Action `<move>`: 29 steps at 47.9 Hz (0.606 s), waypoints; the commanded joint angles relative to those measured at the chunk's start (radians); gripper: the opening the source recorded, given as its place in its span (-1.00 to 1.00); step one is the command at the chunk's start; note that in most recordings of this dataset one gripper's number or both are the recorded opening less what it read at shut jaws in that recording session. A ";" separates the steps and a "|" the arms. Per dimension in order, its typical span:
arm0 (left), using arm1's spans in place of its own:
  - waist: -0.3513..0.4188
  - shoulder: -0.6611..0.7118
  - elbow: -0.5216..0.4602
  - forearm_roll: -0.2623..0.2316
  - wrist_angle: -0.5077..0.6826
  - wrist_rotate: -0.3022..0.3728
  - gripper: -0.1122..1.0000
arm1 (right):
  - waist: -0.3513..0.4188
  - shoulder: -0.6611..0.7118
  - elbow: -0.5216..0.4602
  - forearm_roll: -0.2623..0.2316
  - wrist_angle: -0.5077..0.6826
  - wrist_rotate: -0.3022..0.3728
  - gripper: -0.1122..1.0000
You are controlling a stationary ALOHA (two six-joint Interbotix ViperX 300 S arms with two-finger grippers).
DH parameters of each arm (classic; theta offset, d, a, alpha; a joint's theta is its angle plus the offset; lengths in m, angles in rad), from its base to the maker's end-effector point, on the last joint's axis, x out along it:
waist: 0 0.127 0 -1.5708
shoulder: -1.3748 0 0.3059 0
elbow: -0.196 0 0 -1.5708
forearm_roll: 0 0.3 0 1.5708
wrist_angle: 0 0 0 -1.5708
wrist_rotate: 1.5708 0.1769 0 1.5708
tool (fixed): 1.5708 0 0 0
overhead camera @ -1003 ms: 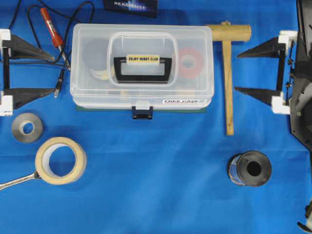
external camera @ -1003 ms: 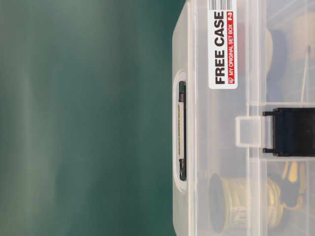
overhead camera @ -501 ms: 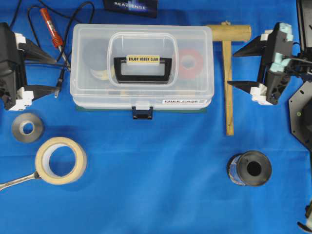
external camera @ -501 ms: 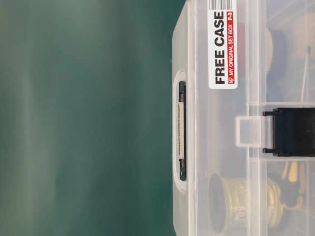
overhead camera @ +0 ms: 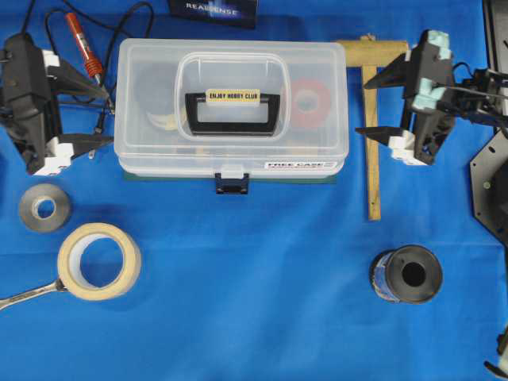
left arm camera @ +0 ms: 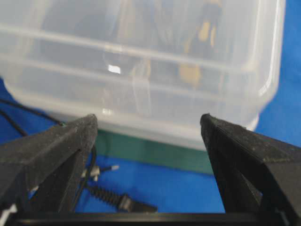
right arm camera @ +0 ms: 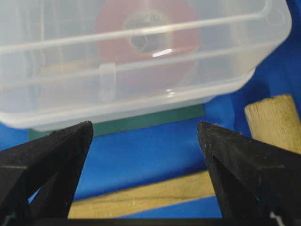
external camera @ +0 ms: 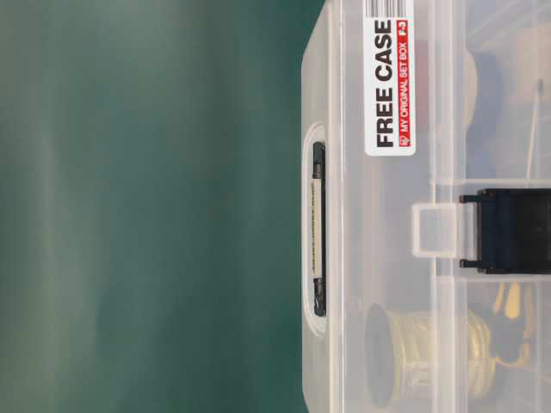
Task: Open the tool box with both arms.
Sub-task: 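Grip the lid edges with both grippers and lift the lid upward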
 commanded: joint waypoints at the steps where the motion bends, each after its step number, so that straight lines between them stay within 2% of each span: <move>1: 0.008 0.040 -0.043 -0.002 -0.026 -0.003 0.88 | 0.000 0.028 -0.040 0.000 -0.021 -0.002 0.78; 10: 0.020 0.098 -0.077 -0.002 -0.023 -0.002 0.88 | 0.011 0.074 -0.071 0.000 -0.060 -0.008 0.78; 29: 0.021 0.098 -0.083 -0.002 -0.023 -0.005 0.88 | 0.014 0.092 -0.091 -0.002 -0.069 -0.011 0.78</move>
